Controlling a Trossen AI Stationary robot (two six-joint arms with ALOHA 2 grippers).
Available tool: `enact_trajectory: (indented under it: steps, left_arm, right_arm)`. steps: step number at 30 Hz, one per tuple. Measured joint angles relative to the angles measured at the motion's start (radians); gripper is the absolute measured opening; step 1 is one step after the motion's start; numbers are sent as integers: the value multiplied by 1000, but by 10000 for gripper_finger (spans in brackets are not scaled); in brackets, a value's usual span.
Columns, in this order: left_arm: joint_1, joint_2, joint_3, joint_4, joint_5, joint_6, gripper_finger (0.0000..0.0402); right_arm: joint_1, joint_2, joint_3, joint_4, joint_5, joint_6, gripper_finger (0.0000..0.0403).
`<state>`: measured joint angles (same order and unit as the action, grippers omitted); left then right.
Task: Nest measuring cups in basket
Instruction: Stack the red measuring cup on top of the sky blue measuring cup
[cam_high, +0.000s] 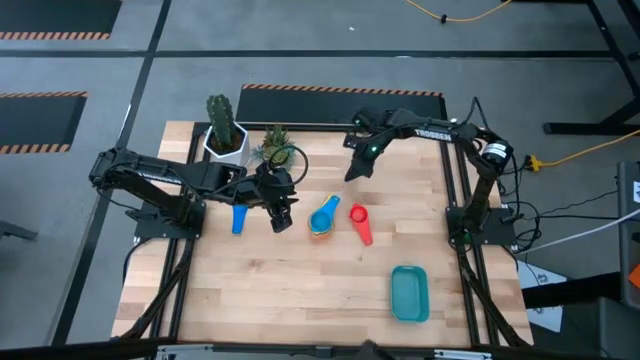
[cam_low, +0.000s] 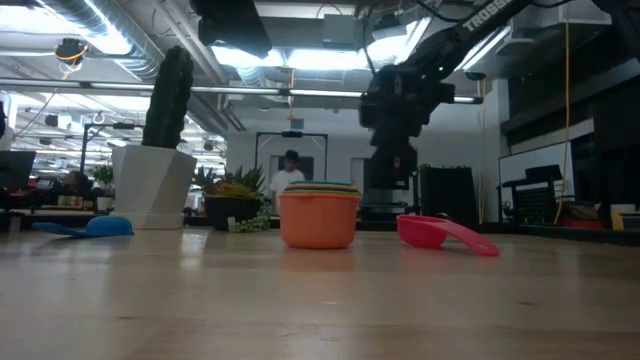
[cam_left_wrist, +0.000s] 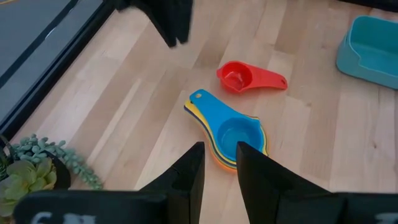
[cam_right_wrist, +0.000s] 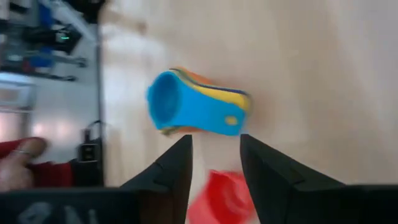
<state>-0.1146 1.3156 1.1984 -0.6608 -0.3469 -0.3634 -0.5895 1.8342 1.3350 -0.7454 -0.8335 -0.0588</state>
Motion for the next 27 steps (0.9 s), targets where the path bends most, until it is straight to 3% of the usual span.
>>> enact_trajectory:
  steps: [6,12,16,22,27]
  left_arm:
    - [0,0,0,5,0,0,85]
    - [0,0,0,4,0,0,85]
    - [0,0,0,6,0,0,85]
    - [0,0,0,6,0,0,85]
    - [0,0,0,6,0,0,85]
  right_arm:
    - [-24,-90,0,-181,179,-80,138]
    - [33,-158,0,-244,330,-90,138]
    - [86,-162,-4,-252,415,-21,138]
    - [174,-161,-124,-162,437,122,138]
    - [212,-161,-212,-96,621,251,138]
